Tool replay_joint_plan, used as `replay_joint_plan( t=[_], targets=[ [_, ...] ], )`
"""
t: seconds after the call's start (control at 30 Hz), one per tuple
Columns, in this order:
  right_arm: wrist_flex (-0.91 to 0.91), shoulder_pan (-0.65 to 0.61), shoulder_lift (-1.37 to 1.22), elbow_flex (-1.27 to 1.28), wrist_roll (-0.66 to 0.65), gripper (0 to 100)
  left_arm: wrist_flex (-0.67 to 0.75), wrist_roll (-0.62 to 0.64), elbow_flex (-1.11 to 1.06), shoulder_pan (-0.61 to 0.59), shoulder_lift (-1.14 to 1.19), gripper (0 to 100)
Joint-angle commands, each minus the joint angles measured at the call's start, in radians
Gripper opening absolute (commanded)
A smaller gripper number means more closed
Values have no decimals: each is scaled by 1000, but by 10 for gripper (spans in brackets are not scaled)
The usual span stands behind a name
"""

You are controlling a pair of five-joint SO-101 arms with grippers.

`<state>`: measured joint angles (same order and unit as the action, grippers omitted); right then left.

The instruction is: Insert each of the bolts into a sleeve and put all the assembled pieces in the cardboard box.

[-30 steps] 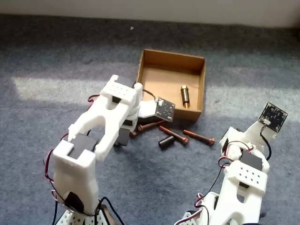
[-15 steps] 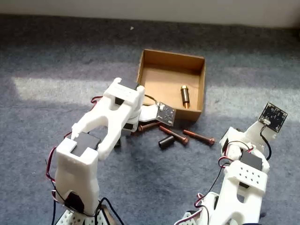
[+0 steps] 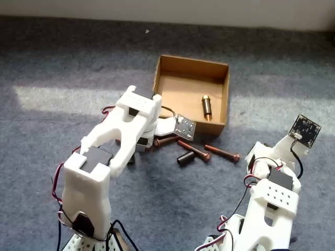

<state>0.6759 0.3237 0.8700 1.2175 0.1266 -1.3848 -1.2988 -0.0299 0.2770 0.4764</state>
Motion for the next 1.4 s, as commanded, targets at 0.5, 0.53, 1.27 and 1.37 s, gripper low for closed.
replay_joint_plan(
  t=[0.5, 0.53, 1.27, 1.37],
  targets=[
    [-22, -10, 27, -13, -9, 6, -133, 647, 48, 59, -332, 8],
    [-22, -10, 27, -13, -9, 6, -152, 675, 48, 67, -332, 8],
    [-22, -12, 27, -8, -9, 6, -328, 1000, 19, 151, -676, 5],
    [-22, -12, 27, -8, -9, 6, -341, 1000, 4, 151, -676, 5]
  ],
)
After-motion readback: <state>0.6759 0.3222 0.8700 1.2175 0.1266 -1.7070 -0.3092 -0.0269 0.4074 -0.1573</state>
